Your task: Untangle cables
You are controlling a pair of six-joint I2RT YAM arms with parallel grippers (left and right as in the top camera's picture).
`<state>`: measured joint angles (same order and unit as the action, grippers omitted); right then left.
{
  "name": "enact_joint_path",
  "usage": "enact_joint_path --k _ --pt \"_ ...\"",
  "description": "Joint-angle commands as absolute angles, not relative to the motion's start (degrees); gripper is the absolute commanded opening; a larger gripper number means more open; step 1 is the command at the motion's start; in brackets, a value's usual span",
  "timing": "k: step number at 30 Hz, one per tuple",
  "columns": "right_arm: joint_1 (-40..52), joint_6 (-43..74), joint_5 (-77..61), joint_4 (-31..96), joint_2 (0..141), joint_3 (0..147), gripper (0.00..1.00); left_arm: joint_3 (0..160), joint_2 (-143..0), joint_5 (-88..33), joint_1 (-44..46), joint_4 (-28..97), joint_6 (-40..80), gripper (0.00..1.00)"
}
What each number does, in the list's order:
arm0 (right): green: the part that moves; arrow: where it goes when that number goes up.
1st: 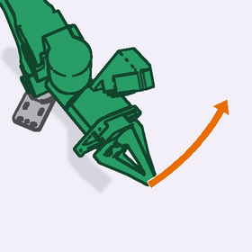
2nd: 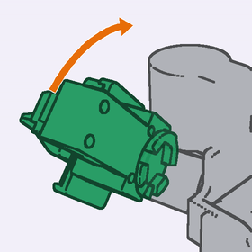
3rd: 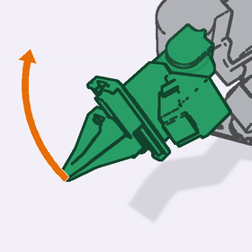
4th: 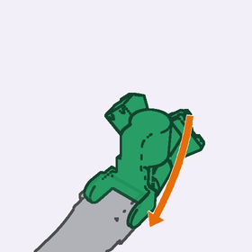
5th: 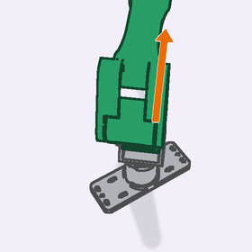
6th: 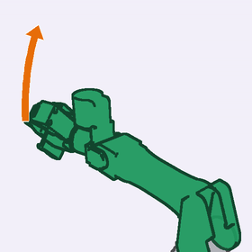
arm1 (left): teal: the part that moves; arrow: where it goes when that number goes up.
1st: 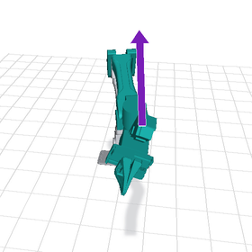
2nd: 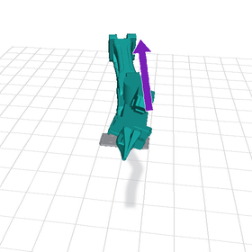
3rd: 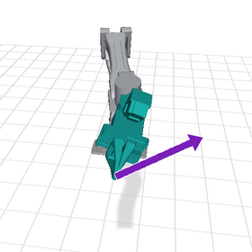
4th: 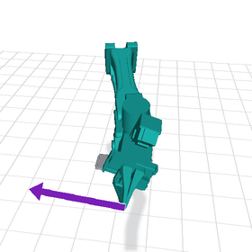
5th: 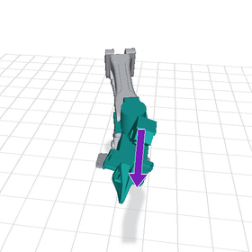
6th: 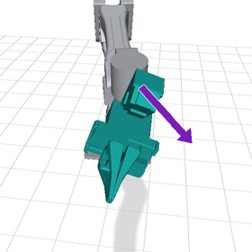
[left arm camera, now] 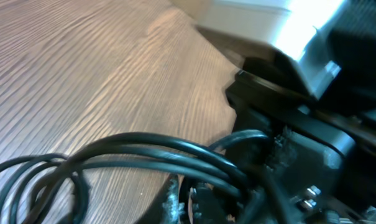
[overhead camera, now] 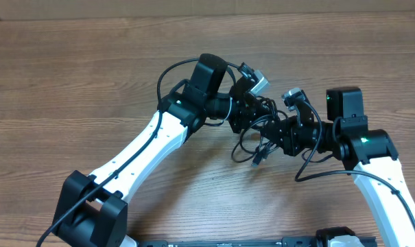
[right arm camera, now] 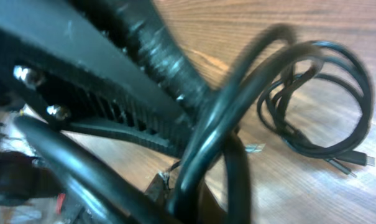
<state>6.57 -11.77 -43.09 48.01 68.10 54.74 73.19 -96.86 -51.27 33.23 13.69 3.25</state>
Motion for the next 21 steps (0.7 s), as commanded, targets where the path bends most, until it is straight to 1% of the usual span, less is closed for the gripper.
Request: enact_joint_path --k 1,2,3,5,6,9,12,13,14,16,17,18,20,21 --pt "6.35 -12.64 -45.32 50.24 68.01 55.07 0.04 74.11 -94.70 -45.01 32.99 13.04 7.38 0.42" --pt "6.35 -12.45 -45.21 51.00 68.01 55.07 0.04 74.11 -94.70 -44.27 32.99 13.06 7.44 0.55" --pt "6.35 -12.47 -45.08 52.31 68.01 55.07 0.04 74.11 -94.70 -43.88 32.86 13.06 7.55 0.77" --pt "6.35 -12.47 -45.01 54.19 68.01 55.07 0.04 74.11 -94.70 -43.92 32.05 13.39 7.92 0.95" --pt "6.35 -12.16 -44.07 54.78 68.01 55.07 0.04 74.11 -94.70 -43.92 30.83 14.24 9.02 1.00" --pt "6.35 -5.10 -38.57 54.61 68.01 55.07 0.04 74.11 -94.70 -44.62 27.11 16.25 12.49 1.00" --pt "6.37 -4.51 -38.70 55.22 68.01 55.07 0.04 74.11 -94.70 -48.03 24.62 16.47 12.14 1.00" --pt "6.39 -5.48 -38.96 55.64 68.01 55.07 0.04 74.11 -94.70 -48.05 24.40 16.47 9.96 1.00" --pt "6.39 -8.71 -41.10 56.31 68.01 55.07 0.04 74.11 -94.70 -48.10 24.40 16.73 6.57 0.91" --pt "6.42 -12.29 -44.23 57.06 68.01 55.07 0.04 74.11 -94.70 -48.07 24.40 17.72 0.99 0.81" --pt "6.42 -15.64 -46.87 57.76 68.01 55.07 0.04 74.11 -94.70 -48.03 24.40 19.53 -5.32 0.80" --pt "6.42 -16.86 -47.64 58.06 68.01 55.07 0.04 74.11 -94.70 -48.05 24.40 21.21 -10.20 0.82" --pt "6.42 -19.07 -48.40 58.74 68.01 55.09 0.04 74.11 -94.70 -48.29 24.27 25.54 -18.48 0.89" --pt "6.42 -20.03 -48.88 58.94 68.01 55.07 0.04 74.11 -94.70 -49.10 24.27 26.65 -21.12 0.88"
